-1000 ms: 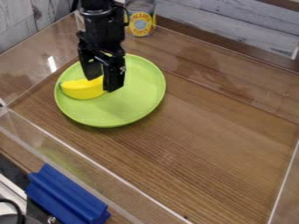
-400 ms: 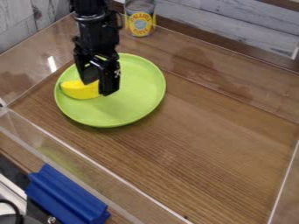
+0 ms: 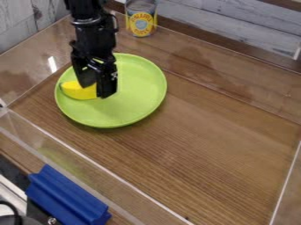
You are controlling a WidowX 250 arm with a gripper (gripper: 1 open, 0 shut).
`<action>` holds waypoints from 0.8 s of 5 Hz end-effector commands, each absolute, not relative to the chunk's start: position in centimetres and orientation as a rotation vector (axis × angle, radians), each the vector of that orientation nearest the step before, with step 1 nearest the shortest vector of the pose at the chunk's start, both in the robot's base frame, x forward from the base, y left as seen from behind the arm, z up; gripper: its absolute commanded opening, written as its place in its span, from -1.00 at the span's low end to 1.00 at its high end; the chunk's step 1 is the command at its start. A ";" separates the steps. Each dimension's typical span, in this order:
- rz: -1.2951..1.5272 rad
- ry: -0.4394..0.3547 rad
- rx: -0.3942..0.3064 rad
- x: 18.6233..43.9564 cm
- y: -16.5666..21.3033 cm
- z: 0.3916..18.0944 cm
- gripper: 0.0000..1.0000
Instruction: Remove the banana from inside the green plate and put it on the table
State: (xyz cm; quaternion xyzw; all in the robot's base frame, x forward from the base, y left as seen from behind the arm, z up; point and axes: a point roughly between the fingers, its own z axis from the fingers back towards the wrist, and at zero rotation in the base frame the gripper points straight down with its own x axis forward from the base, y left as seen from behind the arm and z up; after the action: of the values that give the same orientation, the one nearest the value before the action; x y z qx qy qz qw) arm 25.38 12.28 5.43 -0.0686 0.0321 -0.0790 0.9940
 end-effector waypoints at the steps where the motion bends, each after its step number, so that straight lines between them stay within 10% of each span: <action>1: -0.148 0.023 -0.122 26.0 13.2 6.3 1.00; 4: -0.147 0.013 -0.128 26.6 13.8 5.1 1.00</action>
State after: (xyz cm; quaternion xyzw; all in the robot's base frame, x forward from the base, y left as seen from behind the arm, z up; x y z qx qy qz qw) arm 26.55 13.49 5.04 -0.0668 0.0121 -0.0773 0.9947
